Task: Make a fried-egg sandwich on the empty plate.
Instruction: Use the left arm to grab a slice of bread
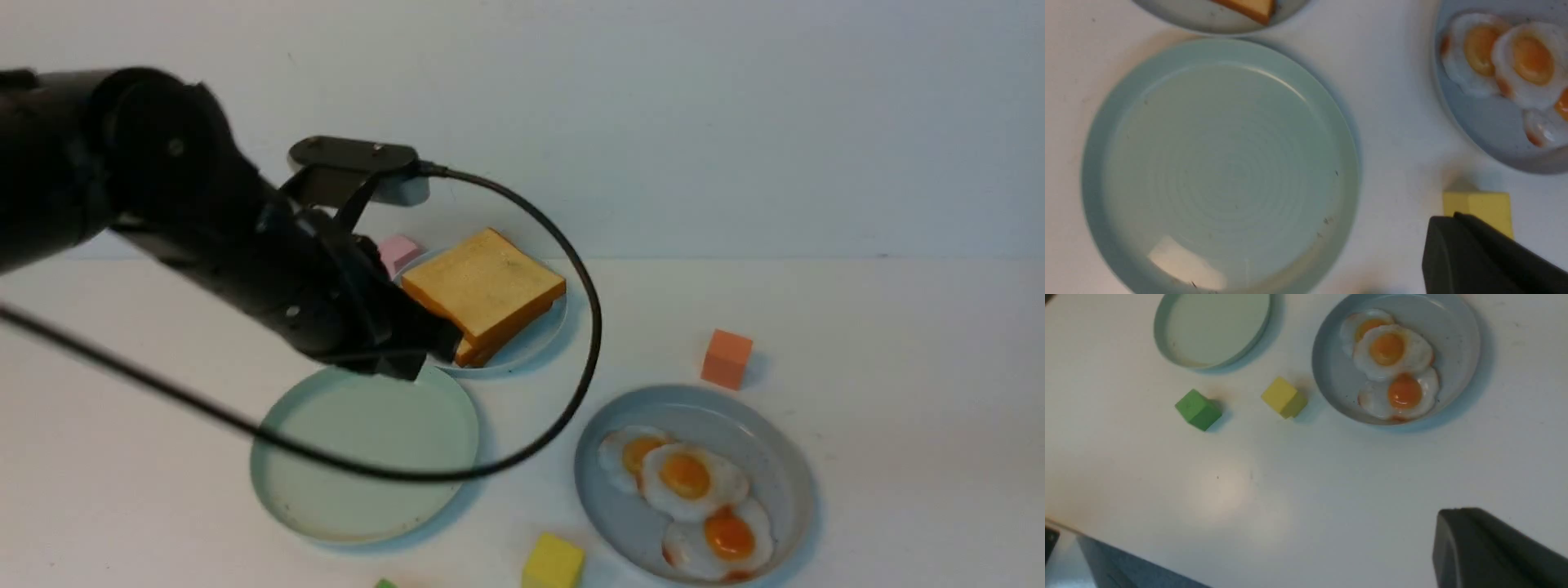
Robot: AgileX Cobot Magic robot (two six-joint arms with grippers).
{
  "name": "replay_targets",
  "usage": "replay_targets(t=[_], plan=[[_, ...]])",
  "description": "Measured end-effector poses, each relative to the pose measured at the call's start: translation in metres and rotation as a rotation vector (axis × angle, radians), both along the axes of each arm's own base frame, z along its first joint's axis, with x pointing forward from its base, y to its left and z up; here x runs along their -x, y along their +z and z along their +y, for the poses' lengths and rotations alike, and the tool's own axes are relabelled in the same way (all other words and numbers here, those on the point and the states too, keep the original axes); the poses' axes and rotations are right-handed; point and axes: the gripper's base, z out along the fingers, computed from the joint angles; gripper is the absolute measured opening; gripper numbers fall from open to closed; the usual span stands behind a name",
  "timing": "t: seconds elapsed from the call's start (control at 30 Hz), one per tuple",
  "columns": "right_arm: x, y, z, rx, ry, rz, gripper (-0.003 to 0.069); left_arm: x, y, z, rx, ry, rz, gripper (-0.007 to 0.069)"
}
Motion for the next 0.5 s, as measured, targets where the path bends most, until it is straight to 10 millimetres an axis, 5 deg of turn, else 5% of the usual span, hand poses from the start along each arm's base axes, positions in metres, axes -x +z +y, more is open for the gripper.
replay_targets(t=[0.3,0.5], plan=[[-0.001,0.039,0.018,0.03,0.262,-0.124,0.0005,-0.086,-0.034,-0.032,-0.074,-0.113,-0.006,0.0001],[0.001,0.048,0.022,0.031,0.332,-0.217,0.0006,-0.121,-0.056,-0.044,-0.116,-0.165,-0.073,0.0152]])
